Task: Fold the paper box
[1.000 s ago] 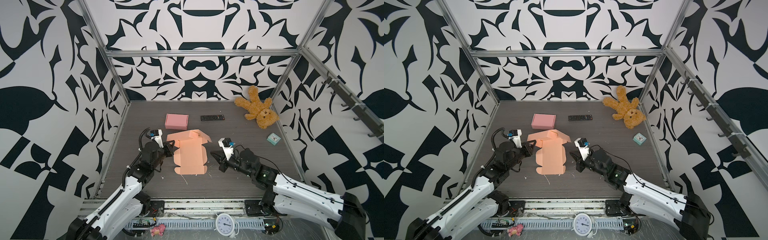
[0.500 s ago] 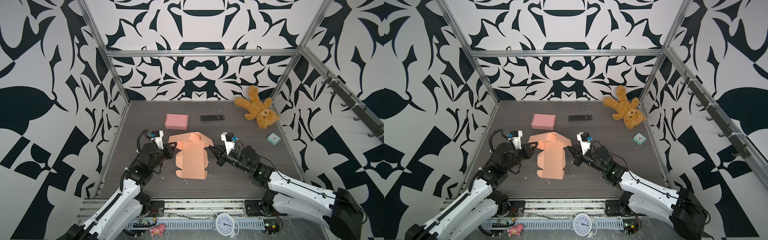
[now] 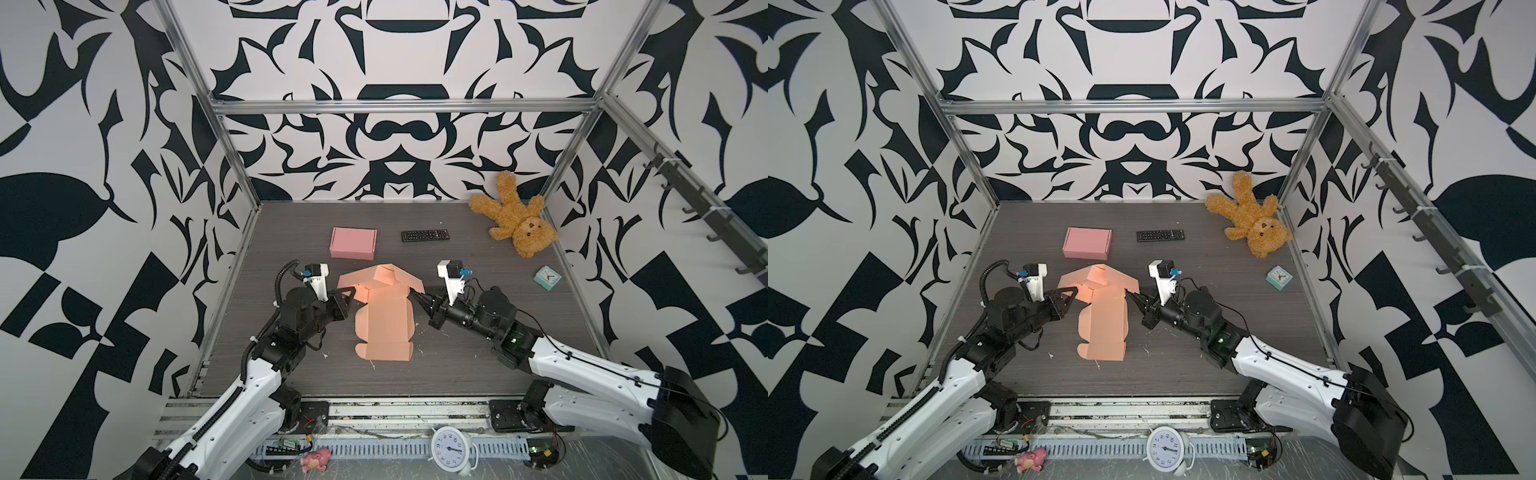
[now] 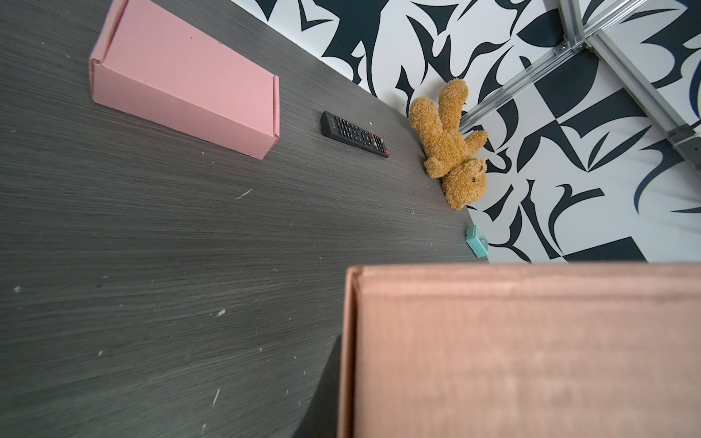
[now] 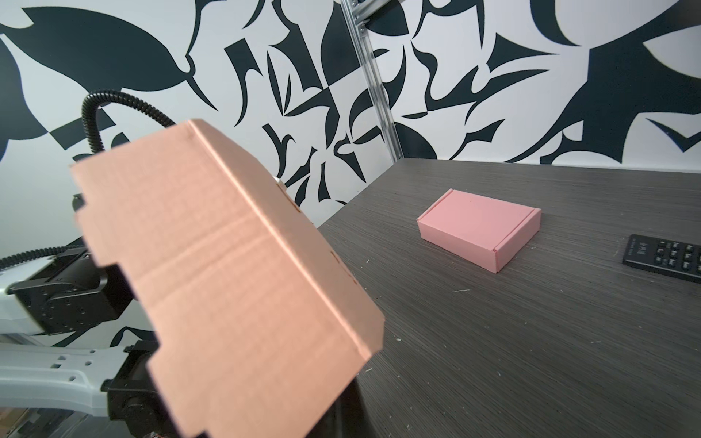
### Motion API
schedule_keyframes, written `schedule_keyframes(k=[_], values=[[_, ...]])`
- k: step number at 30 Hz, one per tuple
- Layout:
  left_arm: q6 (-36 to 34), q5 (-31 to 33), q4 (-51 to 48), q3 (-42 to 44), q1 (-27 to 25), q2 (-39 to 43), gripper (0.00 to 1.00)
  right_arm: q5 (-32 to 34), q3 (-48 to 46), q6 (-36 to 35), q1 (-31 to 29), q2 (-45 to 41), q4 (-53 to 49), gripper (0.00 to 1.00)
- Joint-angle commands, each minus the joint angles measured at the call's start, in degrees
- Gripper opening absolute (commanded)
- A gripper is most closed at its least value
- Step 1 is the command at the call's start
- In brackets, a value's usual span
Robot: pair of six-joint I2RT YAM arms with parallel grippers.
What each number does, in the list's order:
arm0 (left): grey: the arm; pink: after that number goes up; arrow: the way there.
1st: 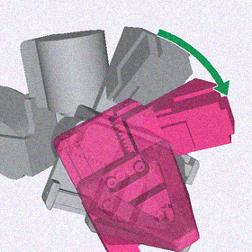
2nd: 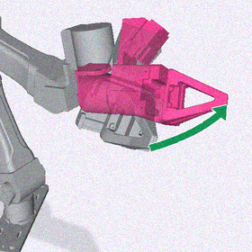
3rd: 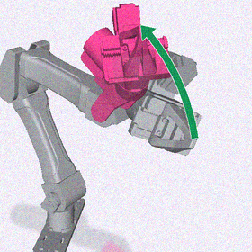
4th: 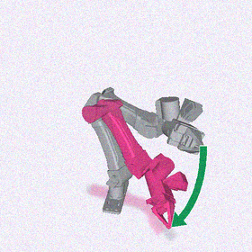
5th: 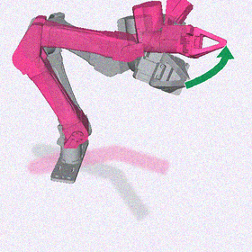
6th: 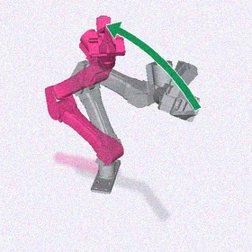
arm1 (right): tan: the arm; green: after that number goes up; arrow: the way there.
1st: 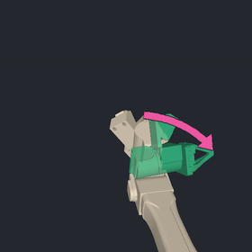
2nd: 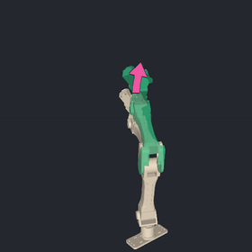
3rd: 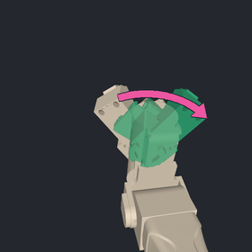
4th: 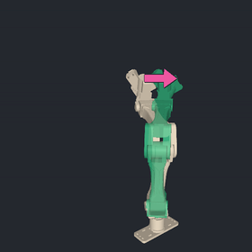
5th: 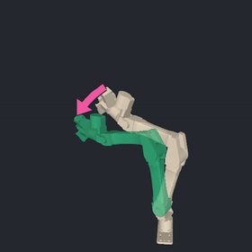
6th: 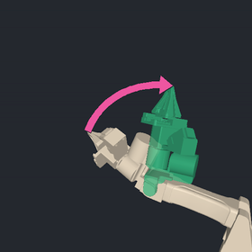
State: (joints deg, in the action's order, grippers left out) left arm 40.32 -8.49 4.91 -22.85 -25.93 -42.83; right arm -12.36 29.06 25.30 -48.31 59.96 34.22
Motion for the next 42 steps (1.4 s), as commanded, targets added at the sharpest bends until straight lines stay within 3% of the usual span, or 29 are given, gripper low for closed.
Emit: schedule_keyframes(k=[1,6,16,27,32,42], values=[[0.5,-1.1,1.4,0.9,0.2,0.2,0.15,-1.7,2.3,1.3,0.3,0.7,4.1,0.11],[0.5,-1.0,1.1,1.1,0.2,0.9,0.15,-1.5,2.6,1.6,0.2,1.5,3.6,0.18],[0.4,-0.1,-0.1,0.9,0.2,0.7,0.15,-0.7,3.0,0.0,0.2,-0.5,-2.6,0.18],[-3.5,-0.3,-8.0,-1.6,1.8,2.4,0.15,3.1,1.2,-7.1,0.2,-14.6,-23.8,0.20],[-7.2,-1.8,-13.3,-4.0,2.9,3.4,0.15,4.2,2.2,-9.4,0.2,-20.9,-28.4,0.25],[-14.5,-7.7,-20.1,-7.8,2.9,1.3,0.16,-4.3,11.0,-14.4,1.5,-13.7,-33.3,0.28]])
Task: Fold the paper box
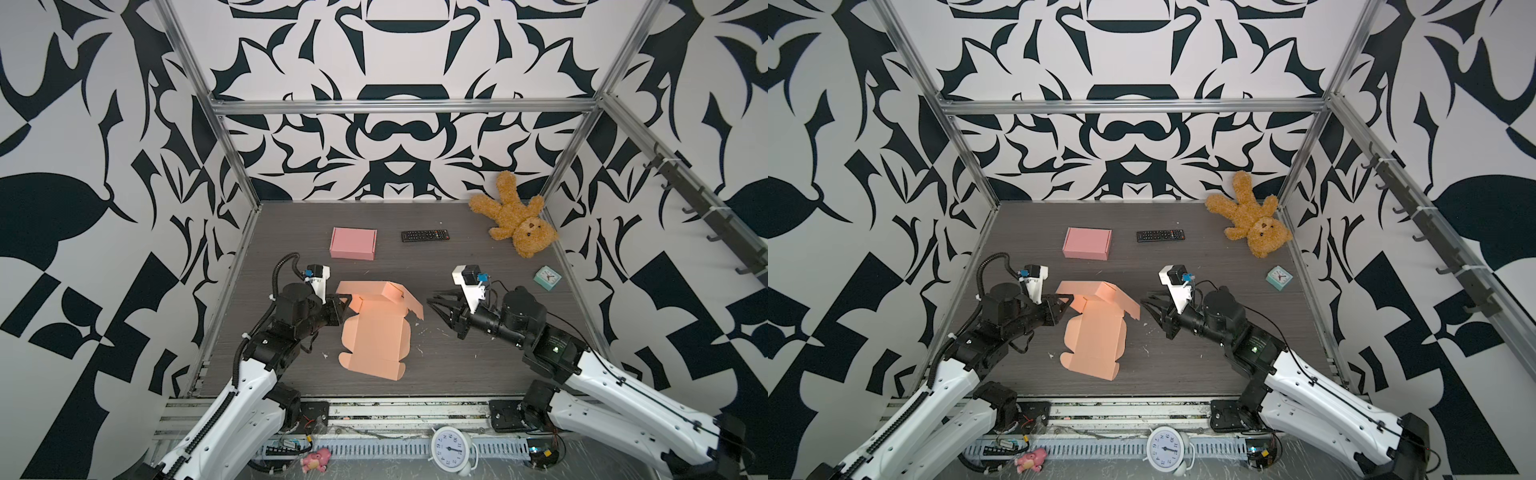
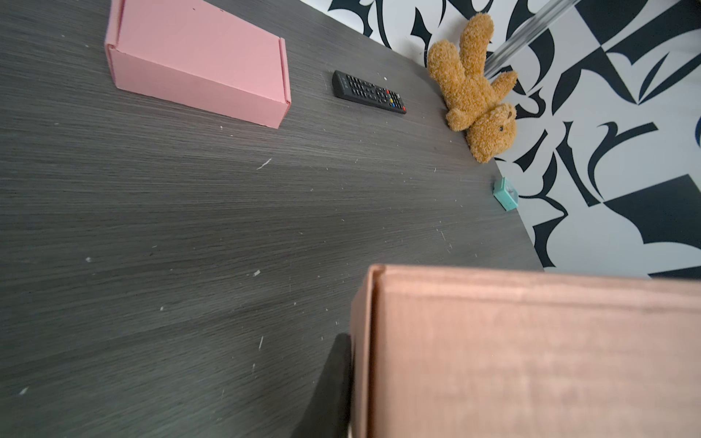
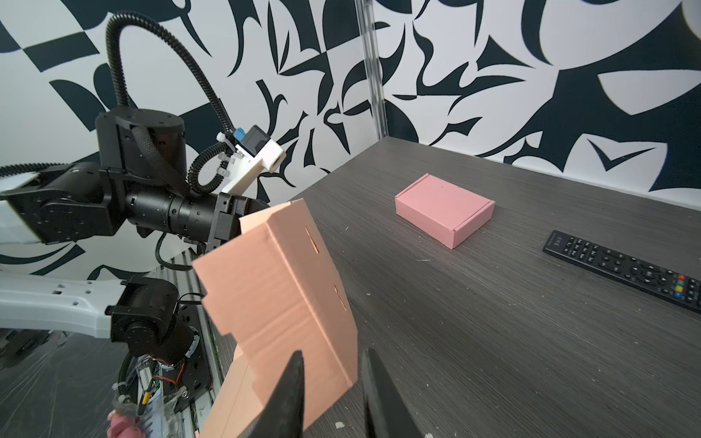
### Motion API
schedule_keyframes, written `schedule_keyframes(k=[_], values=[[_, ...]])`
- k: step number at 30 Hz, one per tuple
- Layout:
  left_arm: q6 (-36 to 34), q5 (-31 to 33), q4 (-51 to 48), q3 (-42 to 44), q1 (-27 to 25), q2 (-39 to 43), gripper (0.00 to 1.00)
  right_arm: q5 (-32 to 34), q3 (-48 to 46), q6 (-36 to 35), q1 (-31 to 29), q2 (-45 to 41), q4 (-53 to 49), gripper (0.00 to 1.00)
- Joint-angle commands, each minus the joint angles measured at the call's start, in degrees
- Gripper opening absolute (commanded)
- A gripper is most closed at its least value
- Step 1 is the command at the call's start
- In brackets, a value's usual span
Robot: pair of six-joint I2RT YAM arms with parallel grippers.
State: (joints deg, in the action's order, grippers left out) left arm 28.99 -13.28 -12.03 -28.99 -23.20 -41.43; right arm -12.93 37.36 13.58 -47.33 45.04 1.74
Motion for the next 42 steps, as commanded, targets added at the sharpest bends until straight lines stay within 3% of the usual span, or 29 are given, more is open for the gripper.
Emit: schedule_keyframes(k=[1,15,21,31,42], values=[[-3.5,-3.2,-3.4,-1.8,0.2,-0.3,0.16,-5.4,3.2,-3.4,0.6,2.2,-0.7,0.28],[-4.7,-6.4,-3.7,-3.3,0.2,-4.1,0.17,-16.0,5.9,-9.9,0.6,5.1,-4.4,0.28],[-4.3,-6.9,-3.3,-3.4,0.2,-4.7,0.17,-15.5,6.0,-10.7,0.6,5.5,-4.9,0.30],[-3.2,-7.6,-2.2,-2.6,0.2,-5.8,0.17,-16.8,7.2,-8.8,0.5,9.5,-3.6,0.23],[-0.5,-7.7,1.4,-1.8,0.2,-8.1,0.17,-8.5,10.5,-10.0,-1.2,12.4,-8.3,0.13]])
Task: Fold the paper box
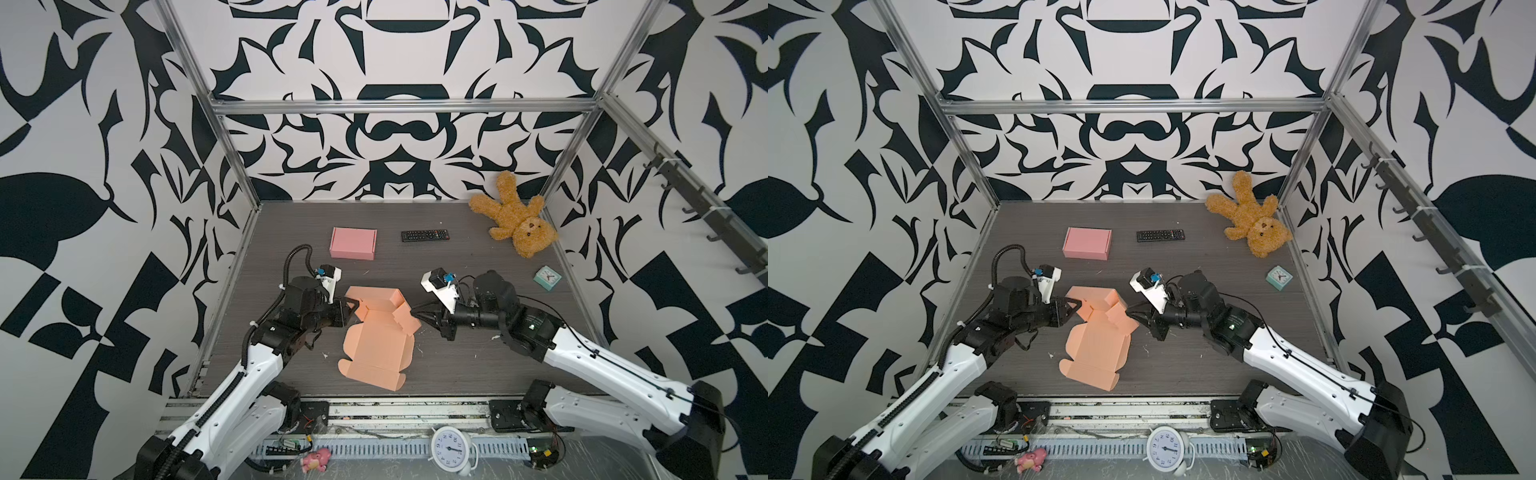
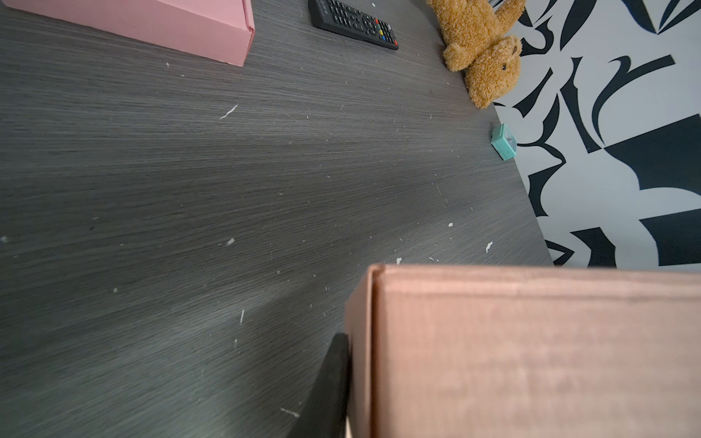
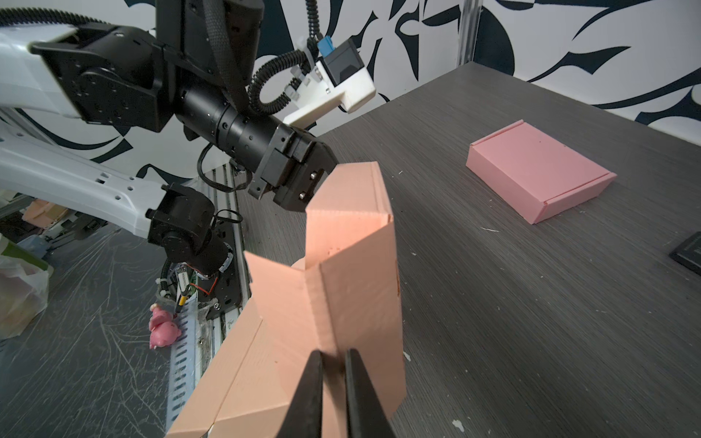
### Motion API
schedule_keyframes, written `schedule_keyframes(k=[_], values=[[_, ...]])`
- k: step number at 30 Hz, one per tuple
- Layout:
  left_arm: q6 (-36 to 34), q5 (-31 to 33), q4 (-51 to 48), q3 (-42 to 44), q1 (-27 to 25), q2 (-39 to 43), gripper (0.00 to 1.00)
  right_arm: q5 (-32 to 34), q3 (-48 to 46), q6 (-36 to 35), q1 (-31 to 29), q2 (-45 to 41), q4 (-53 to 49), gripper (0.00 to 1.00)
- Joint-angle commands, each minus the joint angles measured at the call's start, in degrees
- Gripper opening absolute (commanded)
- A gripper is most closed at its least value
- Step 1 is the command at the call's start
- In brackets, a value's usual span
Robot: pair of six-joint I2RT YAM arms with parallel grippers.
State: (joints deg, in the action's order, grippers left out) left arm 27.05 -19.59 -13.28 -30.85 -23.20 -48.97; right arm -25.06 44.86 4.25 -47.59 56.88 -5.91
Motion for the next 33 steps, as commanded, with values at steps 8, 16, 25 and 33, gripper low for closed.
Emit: schedule_keyframes(k=[8,16,25,33], values=[[4.9,-0.6,5.8,0.6,0.2,-3.2,0.17,16.2,4.6,0.0,-5.9,3.7,-1.3,0.15],[7.3,1.2,7.0,1.9,0.2,-2.5,0.17,27.6,7.9,0.9,-10.8,8.8,-2.7,0.19],[11.0,3.0,10.2,4.2,0.2,-2.4,0.17,41.2,11.7,1.8,-15.4,13.3,-5.8,0.25],[14.6,4.1,13.8,6.6,0.1,-2.3,0.17,49.1,14.4,2.2,-17.5,16.3,-8.2,0.35]])
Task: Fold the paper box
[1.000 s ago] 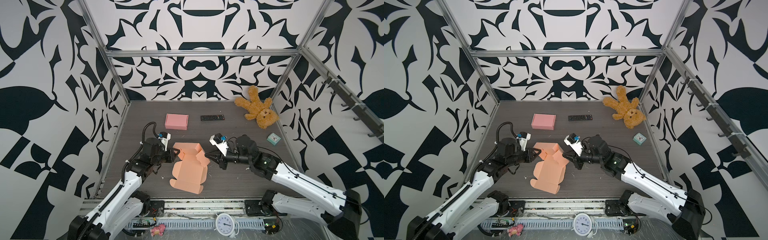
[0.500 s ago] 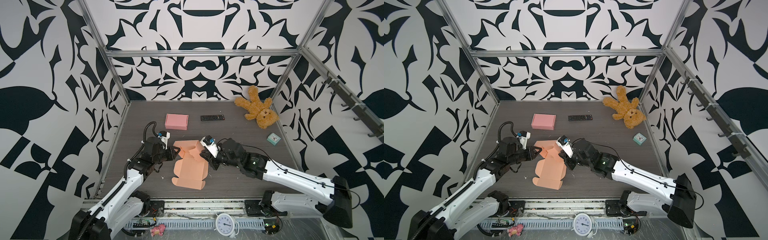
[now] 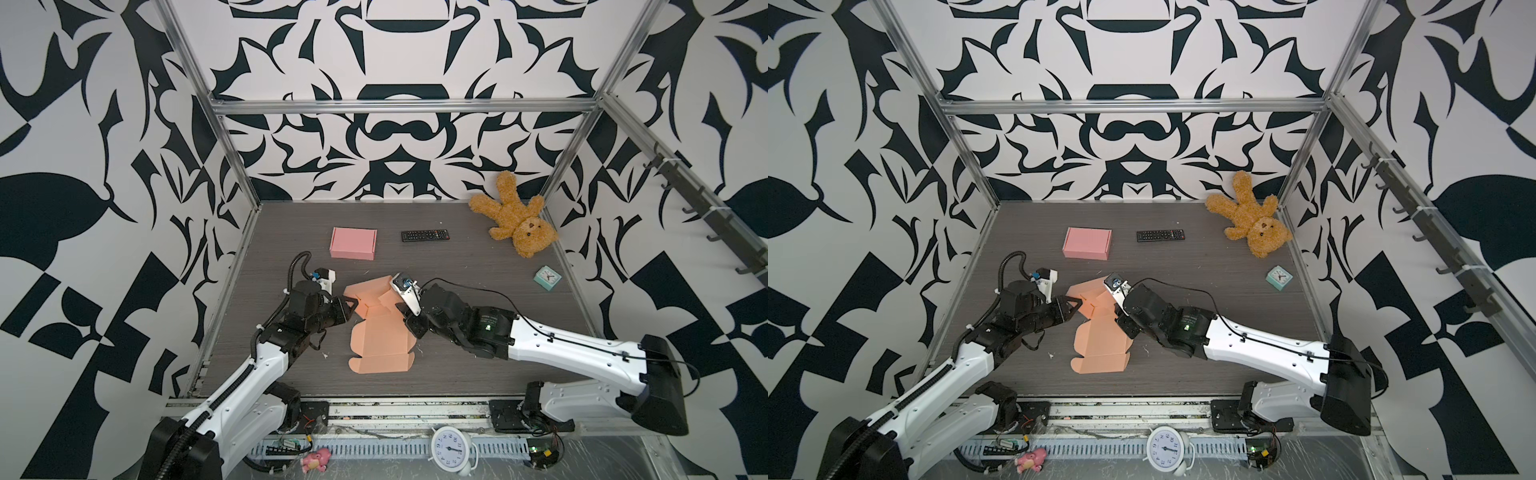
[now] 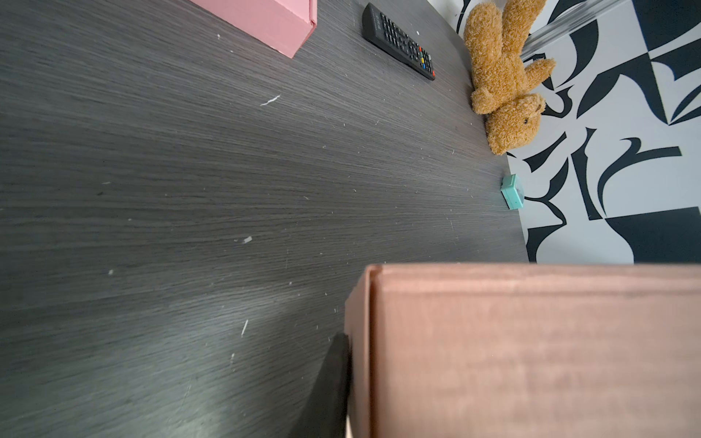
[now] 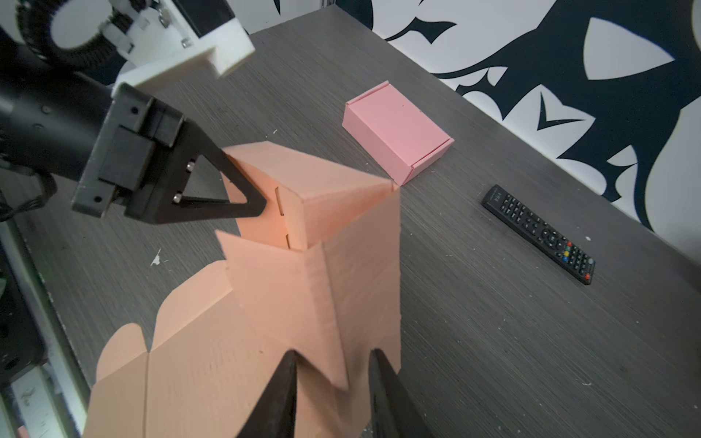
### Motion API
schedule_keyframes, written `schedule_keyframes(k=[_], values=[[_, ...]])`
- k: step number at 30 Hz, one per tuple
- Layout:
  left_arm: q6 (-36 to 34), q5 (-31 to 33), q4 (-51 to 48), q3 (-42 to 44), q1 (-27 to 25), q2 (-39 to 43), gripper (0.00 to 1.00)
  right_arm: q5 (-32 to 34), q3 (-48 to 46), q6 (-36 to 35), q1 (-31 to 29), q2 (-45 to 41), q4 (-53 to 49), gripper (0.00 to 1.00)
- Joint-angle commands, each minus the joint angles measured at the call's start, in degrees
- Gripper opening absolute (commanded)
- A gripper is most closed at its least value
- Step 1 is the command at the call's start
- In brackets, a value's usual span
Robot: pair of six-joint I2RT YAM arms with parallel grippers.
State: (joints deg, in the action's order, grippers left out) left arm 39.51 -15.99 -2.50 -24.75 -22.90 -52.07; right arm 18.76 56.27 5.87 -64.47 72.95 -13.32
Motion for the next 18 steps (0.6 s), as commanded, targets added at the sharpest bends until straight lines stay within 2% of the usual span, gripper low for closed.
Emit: schedule_keyframes(k=[1,18], values=[[2.5,0.6,3.2,0.6,-0.1,0.9,0.17,6.0,3.5,0.5,-0.7,0.9,-1.1,0.35],[6.0,1.8,7.8,2.6,-0.8,0.6,0.17,17.8,11.7,-3.0,-3.5,9.9,-4.4,0.31]])
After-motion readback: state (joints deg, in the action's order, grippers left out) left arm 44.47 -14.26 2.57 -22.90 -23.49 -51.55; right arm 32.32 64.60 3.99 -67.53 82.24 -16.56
